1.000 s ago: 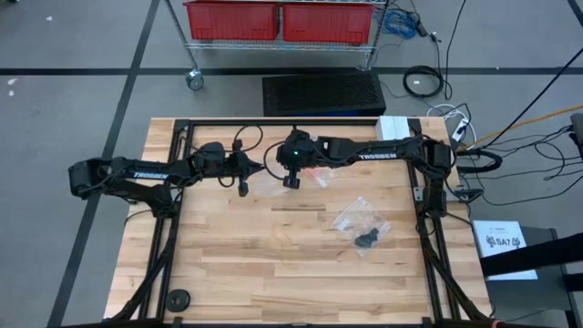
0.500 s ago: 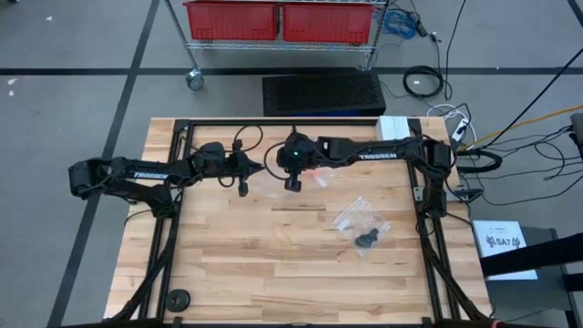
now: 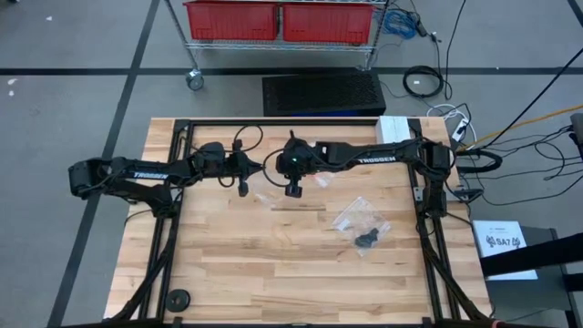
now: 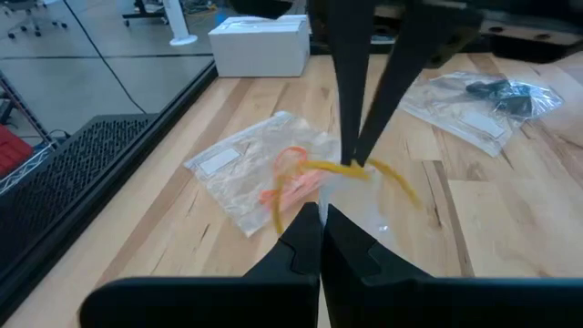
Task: Sort rubber bands
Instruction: Put the yellow rubber band into the open transparent zip bag
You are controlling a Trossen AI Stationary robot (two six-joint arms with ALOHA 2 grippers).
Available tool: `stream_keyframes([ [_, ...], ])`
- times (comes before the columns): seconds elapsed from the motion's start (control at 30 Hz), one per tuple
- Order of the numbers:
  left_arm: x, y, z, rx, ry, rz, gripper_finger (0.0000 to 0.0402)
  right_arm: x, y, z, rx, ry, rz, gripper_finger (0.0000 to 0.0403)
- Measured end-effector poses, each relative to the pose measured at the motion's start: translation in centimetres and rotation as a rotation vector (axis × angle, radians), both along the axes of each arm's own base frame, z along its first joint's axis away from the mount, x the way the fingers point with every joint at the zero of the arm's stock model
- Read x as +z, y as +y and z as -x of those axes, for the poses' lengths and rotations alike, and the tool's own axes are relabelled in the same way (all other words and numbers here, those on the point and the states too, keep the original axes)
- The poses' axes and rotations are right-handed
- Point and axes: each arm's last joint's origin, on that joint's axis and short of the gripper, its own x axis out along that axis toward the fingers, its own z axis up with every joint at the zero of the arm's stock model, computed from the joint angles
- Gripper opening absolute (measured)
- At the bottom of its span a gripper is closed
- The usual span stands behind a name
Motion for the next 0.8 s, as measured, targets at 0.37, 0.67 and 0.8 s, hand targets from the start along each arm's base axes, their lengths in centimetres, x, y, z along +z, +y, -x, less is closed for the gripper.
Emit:
stream_keyframes([
  [0.37,-0.1,0.0,0.0,0.007,0.006,0.002,0.0002,2.2,0.5,0.7,-0.032,-0.052,0.017,0.0],
  [0.67,-0.1,0.0,0.0,0.008,0.008,0.003,0.0002,1.6,0.4,0.9,-0.038,-0.004,0.005,0.0],
  [0.8,-0.1,0.0,0.0,0.008,0.007,0.003,0.0002,1.6,-0.2,1.0,-0.054,-0.009,0.009,0.0],
])
